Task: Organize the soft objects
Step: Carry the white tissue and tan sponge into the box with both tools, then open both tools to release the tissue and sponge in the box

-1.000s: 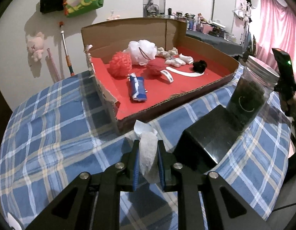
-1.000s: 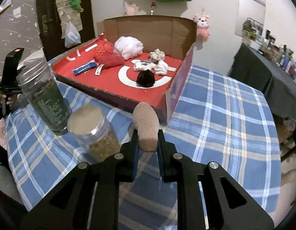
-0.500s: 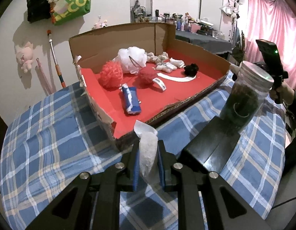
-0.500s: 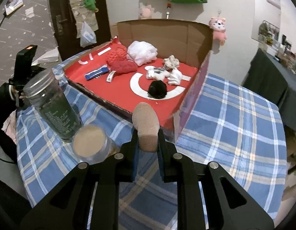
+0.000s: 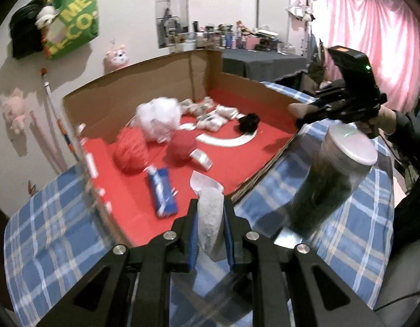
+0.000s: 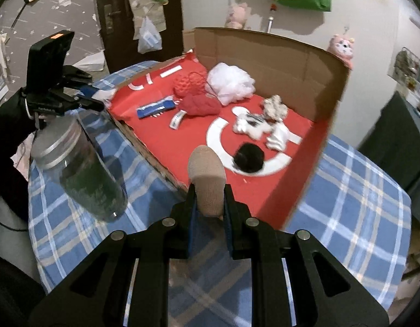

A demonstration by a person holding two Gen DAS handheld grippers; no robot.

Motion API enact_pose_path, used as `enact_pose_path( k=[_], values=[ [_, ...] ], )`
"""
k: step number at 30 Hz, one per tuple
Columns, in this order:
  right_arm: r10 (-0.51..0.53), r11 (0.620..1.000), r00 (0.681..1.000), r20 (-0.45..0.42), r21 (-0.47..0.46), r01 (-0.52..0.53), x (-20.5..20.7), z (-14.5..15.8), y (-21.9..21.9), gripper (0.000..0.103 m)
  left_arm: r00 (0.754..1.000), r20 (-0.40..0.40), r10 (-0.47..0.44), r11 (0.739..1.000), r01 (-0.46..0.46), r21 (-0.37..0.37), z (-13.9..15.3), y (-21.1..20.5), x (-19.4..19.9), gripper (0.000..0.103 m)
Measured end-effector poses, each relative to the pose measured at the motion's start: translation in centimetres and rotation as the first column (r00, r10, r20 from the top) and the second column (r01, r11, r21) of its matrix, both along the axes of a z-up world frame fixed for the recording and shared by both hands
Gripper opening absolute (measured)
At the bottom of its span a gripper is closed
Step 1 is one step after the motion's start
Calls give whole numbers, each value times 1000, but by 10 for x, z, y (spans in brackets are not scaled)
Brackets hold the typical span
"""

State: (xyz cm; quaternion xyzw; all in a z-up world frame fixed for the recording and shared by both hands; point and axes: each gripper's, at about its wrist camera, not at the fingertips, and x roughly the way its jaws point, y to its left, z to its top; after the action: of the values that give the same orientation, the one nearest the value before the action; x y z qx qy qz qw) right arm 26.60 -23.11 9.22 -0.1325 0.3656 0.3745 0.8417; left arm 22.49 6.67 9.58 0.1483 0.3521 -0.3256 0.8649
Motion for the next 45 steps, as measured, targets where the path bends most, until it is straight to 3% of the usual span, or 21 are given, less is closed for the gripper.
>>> enact_pose_path(
  k=[7,14,22,29,37,39,45],
  values=[
    [-8,999,998,-66,-45,5,29,6,39,17,997,-67,-40,999,41,7,8,-50,27,18],
    [-66,993,978,-196,-114,44,65,-2,69,18,984,-175,-26,995,41,85,-9,-95,64,18],
    [-118,989,951,-287,-121,86,91,-13,77,18,963,-268,1,994,29,110,-26,-107,94,19],
    [-136,985,934,-331,-150,91,100,-24,83,18,960,-280,21,987,25,159,-38,-109,102,20],
    [-158,980,925,-345,-173,103,108,-28,88,19,953,-300,47,986,5,169,-45,-106,115,30],
    [-158,979,923,-352,-179,99,109,-30,89,19,952,-301,49,986,3,169,-46,-106,117,37],
    [-157,978,922,-355,-187,94,111,-34,91,26,954,-297,47,985,5,171,-43,-105,115,44]
  ],
)
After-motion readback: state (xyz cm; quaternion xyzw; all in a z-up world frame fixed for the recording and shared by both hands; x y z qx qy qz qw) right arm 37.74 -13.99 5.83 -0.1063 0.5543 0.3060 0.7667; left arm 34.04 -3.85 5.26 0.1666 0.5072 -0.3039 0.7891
